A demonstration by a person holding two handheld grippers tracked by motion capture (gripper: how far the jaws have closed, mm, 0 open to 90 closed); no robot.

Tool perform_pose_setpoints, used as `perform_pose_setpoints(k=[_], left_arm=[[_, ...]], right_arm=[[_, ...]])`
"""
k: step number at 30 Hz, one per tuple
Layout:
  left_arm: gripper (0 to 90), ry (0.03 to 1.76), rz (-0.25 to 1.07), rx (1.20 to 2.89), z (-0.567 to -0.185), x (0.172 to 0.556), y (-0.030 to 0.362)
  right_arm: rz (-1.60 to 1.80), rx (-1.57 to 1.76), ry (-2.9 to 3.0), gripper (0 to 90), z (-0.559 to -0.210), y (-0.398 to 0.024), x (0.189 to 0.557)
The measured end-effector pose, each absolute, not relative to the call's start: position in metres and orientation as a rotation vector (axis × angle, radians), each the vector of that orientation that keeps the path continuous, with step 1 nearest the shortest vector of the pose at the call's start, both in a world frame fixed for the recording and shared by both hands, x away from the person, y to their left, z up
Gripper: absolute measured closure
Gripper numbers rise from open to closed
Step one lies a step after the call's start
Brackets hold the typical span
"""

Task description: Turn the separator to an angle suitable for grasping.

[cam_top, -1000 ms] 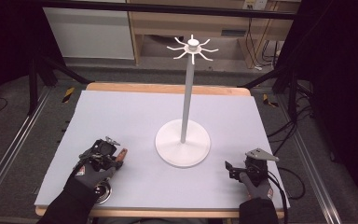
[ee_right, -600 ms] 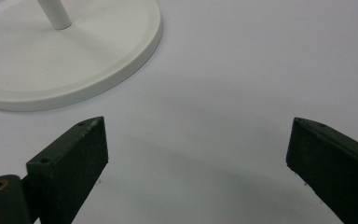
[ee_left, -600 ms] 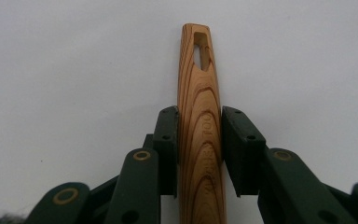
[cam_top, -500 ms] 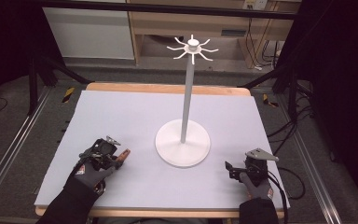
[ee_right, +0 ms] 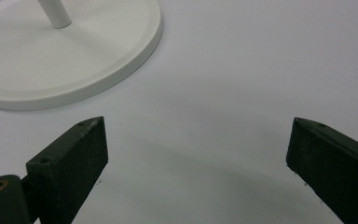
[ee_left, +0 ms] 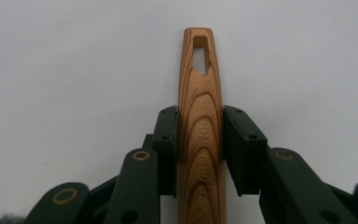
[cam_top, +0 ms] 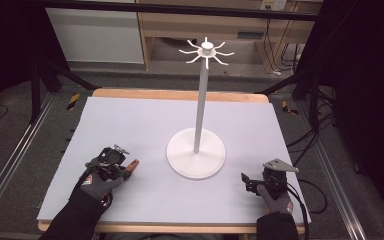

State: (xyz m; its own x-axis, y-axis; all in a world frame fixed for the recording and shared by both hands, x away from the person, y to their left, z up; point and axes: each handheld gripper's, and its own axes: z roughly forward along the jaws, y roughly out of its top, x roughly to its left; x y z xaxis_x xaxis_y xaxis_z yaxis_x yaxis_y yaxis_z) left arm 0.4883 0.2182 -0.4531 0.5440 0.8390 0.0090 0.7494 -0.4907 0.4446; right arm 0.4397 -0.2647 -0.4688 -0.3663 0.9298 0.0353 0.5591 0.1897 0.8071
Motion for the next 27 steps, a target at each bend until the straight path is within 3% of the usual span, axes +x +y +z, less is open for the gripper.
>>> perform_pose_setpoints(k=[13,27], left_arm=[[67.6,1.277,0.323,2.395,-0.451,0.487,0.219],[67.7,1.226,0.366,2.285,-0.428,0.476,0.228]], right_arm=[[1.04,1.392,2.01,5.8,-0.469,-0.265,0.44],[1.042,1.395,2.01,5.8,-0.469,-0.265,0.44]])
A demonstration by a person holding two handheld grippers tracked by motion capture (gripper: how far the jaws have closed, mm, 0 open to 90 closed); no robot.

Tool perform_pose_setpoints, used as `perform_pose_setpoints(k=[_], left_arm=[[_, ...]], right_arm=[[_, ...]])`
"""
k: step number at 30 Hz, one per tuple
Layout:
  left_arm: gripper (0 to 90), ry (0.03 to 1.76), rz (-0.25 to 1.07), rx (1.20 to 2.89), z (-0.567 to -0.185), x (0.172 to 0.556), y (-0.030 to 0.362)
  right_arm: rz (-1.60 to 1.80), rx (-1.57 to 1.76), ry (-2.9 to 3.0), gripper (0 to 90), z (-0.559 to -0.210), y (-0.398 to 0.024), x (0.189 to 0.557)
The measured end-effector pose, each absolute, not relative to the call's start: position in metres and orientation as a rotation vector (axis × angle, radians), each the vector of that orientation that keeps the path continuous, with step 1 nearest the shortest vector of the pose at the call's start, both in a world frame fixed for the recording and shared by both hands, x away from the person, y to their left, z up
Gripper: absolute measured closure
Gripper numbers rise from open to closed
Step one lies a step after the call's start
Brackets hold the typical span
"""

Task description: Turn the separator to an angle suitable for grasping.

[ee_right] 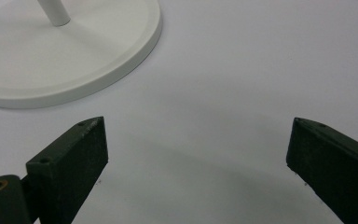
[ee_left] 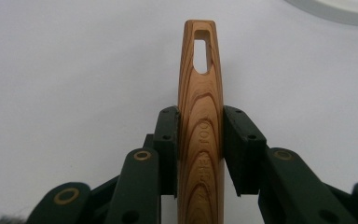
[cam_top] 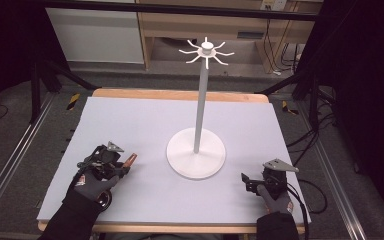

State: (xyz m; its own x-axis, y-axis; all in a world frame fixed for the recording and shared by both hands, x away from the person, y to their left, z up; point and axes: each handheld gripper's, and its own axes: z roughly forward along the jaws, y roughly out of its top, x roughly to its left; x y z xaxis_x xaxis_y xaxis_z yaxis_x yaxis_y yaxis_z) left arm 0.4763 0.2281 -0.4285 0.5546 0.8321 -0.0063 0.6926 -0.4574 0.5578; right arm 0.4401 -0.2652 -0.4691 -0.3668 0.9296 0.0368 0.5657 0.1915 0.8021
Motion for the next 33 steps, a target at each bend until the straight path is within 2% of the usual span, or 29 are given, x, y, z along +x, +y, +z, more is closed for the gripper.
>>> perform_pose_setpoints(k=[15,33], left_arm=[[67.7,1.175,0.43,2.131,-0.392,0.459,0.241],[67.7,1.101,0.522,1.945,-0.364,0.439,0.244]], right_arm=[[1.052,1.393,2.01,5.7,-0.469,-0.266,0.44],[1.059,1.395,1.997,5.7,-0.468,-0.266,0.439]])
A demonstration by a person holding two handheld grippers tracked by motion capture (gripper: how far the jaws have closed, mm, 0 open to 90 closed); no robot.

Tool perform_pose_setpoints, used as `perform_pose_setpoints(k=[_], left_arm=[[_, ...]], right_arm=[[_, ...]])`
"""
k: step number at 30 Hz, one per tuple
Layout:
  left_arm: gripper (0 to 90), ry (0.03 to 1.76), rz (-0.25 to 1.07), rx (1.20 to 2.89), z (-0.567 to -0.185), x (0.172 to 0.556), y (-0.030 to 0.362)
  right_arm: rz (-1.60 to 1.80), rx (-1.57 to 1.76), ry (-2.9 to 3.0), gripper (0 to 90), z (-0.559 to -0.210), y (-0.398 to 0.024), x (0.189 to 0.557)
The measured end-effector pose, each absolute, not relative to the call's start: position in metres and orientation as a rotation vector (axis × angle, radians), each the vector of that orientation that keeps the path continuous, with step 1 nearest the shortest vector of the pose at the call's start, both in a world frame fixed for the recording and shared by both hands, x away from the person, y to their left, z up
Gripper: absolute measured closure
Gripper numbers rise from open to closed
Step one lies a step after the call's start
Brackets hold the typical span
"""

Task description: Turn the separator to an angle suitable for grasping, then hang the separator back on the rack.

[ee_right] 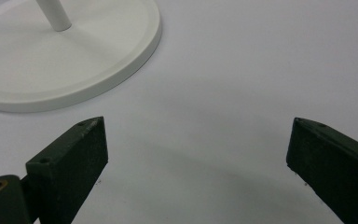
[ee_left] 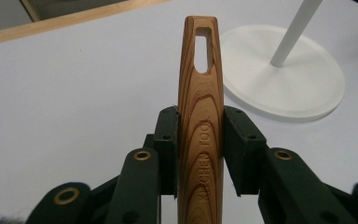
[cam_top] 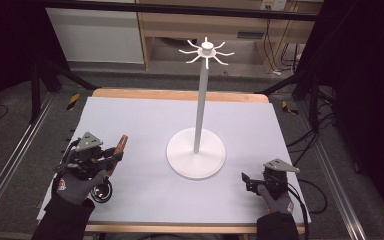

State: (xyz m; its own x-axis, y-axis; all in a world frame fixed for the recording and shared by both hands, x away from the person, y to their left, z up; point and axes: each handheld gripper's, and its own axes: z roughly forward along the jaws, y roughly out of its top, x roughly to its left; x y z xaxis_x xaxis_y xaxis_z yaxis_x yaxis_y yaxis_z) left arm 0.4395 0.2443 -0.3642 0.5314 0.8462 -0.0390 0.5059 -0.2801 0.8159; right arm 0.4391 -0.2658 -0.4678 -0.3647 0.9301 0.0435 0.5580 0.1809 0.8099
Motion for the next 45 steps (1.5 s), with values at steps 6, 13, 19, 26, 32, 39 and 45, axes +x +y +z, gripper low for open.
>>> perform_pose_setpoints(k=[6,13,19,26,32,39,45], left_arm=[[67.7,1.073,0.53,1.922,-0.357,0.434,0.243],[67.7,1.051,0.557,1.831,-0.353,0.427,0.245],[67.7,1.031,0.578,1.772,-0.347,0.421,0.246],[67.7,1.024,0.583,1.741,-0.344,0.419,0.248],[67.7,1.021,0.593,1.734,-0.343,0.418,0.248],[67.7,1.009,0.603,1.716,-0.34,0.416,0.248],[67.7,0.989,0.623,1.696,-0.335,0.414,0.244]], right_arm=[[1.062,1.392,1.993,5.7,-0.468,-0.266,0.439],[1.068,1.387,1.973,5.5,-0.467,-0.267,0.439],[1.072,1.384,1.971,5.5,-0.467,-0.267,0.439],[1.078,1.386,1.974,5.5,-0.466,-0.267,0.438],[1.077,1.39,1.979,5.5,-0.467,-0.266,0.438],[1.076,1.386,1.975,5.5,-0.467,-0.266,0.438],[1.079,1.379,1.973,5.5,-0.467,-0.267,0.437]])
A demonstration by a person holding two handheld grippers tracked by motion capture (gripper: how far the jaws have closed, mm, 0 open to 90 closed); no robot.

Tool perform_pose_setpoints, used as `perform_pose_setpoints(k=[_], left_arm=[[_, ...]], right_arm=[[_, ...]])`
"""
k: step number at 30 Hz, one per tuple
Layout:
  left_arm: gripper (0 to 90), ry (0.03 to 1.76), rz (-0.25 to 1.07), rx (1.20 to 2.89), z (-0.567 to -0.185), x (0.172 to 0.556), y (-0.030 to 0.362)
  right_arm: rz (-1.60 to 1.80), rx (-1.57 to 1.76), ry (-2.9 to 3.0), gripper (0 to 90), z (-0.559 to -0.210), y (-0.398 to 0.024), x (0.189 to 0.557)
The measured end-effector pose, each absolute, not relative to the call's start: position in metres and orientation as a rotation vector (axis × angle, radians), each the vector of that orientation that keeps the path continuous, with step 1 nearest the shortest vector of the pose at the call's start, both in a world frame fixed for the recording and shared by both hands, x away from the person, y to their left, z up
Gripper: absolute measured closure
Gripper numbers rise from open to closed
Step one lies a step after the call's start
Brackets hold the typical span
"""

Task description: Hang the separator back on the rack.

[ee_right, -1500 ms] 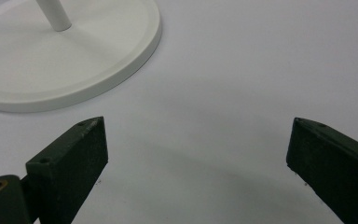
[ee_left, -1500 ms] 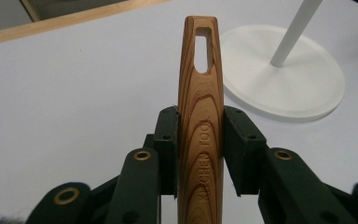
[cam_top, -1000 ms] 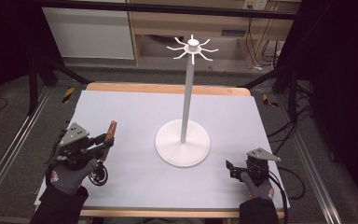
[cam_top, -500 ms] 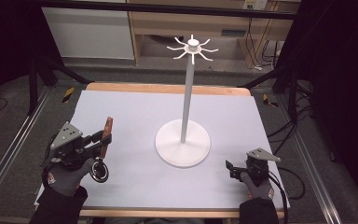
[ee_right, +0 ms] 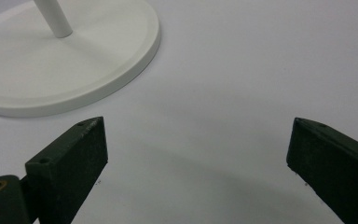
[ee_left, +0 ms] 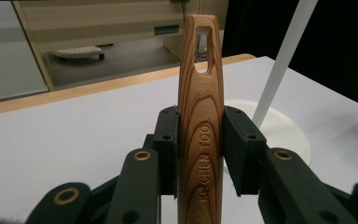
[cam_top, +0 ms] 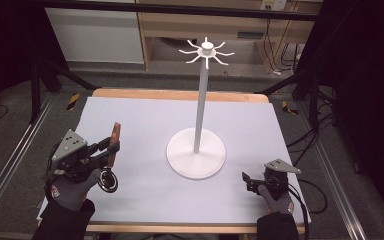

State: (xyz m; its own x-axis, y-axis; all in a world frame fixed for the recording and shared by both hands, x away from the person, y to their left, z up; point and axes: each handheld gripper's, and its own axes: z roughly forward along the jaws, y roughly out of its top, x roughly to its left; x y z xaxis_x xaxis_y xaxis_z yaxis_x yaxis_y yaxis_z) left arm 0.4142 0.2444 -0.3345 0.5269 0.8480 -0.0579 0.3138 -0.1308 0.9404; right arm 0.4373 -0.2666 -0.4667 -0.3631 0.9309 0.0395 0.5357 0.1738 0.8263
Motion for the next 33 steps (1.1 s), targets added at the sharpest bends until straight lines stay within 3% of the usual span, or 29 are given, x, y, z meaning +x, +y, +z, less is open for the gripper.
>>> perform_pose_setpoints(k=[33], left_arm=[[67.7,0.876,0.614,1.595,-0.288,0.432,0.212]], right_arm=[[1.068,1.377,1.971,5.4,-0.469,-0.267,0.438]])
